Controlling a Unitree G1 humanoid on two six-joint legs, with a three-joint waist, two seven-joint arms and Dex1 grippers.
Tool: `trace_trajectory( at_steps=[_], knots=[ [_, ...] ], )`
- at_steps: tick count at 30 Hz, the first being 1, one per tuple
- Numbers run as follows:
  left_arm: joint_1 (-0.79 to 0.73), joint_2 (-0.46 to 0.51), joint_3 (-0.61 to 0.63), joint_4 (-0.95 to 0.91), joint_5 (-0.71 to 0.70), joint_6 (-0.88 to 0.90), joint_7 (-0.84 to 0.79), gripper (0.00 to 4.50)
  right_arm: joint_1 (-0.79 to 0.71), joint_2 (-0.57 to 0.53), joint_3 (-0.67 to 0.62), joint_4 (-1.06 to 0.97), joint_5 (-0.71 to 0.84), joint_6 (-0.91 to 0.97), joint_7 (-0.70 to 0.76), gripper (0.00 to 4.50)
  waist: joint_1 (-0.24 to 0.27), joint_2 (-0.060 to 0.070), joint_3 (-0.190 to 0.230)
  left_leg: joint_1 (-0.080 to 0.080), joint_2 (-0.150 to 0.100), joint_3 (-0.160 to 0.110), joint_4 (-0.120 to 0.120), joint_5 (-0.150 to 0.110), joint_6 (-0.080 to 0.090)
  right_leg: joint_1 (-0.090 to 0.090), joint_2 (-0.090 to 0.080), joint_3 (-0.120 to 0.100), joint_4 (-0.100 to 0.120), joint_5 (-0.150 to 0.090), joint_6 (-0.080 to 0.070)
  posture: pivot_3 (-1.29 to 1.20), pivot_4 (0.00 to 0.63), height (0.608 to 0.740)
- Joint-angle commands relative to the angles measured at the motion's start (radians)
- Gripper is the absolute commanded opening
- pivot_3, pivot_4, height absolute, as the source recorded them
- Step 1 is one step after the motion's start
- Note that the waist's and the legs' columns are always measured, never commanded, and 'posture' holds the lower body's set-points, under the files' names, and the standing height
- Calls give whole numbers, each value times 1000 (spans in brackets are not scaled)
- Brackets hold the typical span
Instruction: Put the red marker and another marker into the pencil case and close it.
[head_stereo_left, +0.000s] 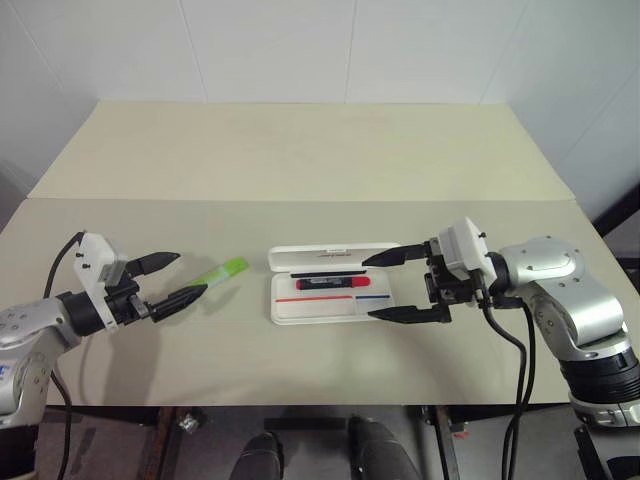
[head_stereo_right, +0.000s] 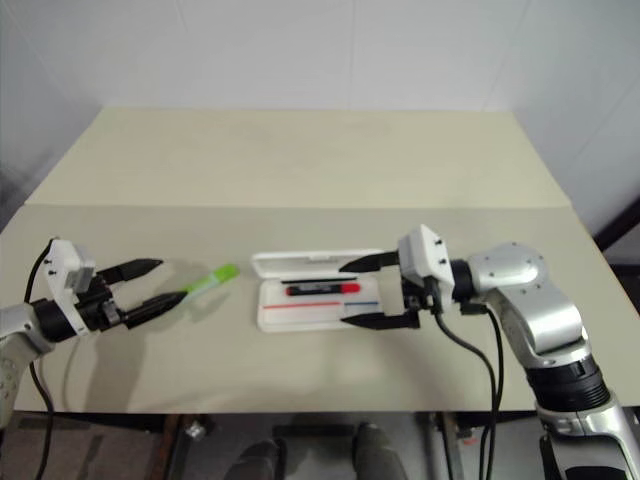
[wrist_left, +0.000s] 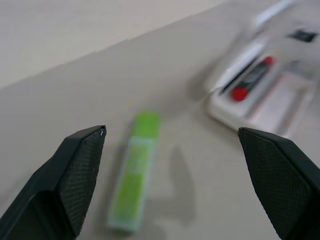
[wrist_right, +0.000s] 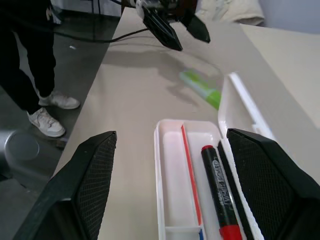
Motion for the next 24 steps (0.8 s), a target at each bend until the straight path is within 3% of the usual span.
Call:
trace_trajectory(
  at_steps=[1, 12, 24],
  knots=[
    [-101, 28, -19, 169, 30, -23, -49, 4500, -17, -10, -30, 12, -1, -23, -1, 4486, 0, 0, 0, 0, 0, 0, 0, 0, 0, 0, 0, 0, 0, 0, 0, 0, 150, 740],
    [-420, 28, -269, 634, 219, -188, -340, 4500, 16, -4, -32, 3, -20, -36, -51, 4486, 3, 0, 0, -1, 0, 0, -2, 0, 0, -1, -1, -2, -1, 5, 9, 0, 150, 740],
    [-590, -18, -423, 906, 422, -384, -410, 4500, 85, -34, -88, -12, 37, -27, -27, 4486, 5, 0, 0, -1, -1, -1, -1, 0, 0, -1, -1, -2, 1, 5, 10, 0, 150, 740]
  ],
)
